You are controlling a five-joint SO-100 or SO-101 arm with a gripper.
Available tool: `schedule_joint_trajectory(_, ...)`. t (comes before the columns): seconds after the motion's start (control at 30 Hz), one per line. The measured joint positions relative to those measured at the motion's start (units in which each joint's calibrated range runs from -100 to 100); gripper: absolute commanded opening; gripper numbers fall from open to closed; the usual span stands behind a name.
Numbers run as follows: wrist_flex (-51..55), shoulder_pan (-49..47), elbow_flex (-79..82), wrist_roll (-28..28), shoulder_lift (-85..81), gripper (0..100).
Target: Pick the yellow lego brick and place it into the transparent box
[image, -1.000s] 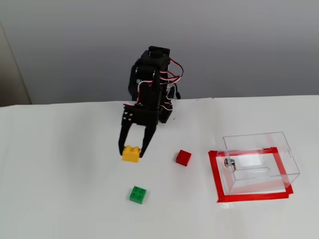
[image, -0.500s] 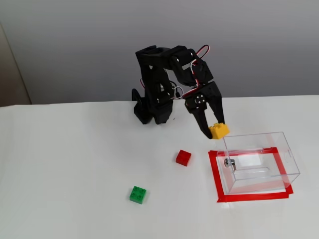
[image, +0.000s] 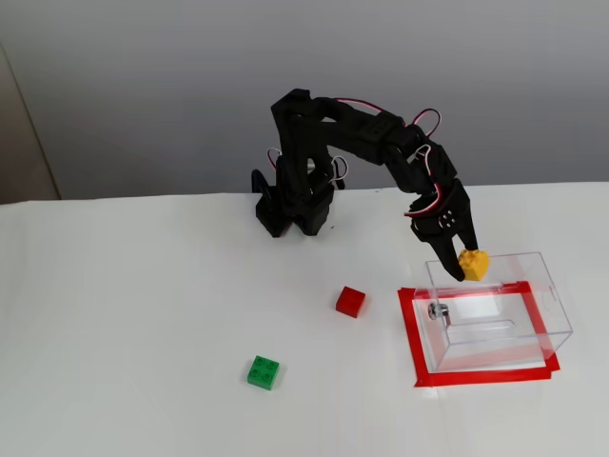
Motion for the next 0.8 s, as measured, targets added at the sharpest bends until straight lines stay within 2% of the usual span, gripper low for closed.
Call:
schedule_joint_trajectory(0.27,-7.71,-5.45,0.00,0.00,10.32,5)
schedule_joint_trajectory(0.63,-8.65,-6.62,-0.09,-0.20,14.46,6)
schedule_joint_trajectory(0.7,-8.65,-6.62,-0.71,-0.20,14.46,11)
schedule_joint_trajectory(0.8,-8.65,-6.84,-1.24,-0.20,14.46,26)
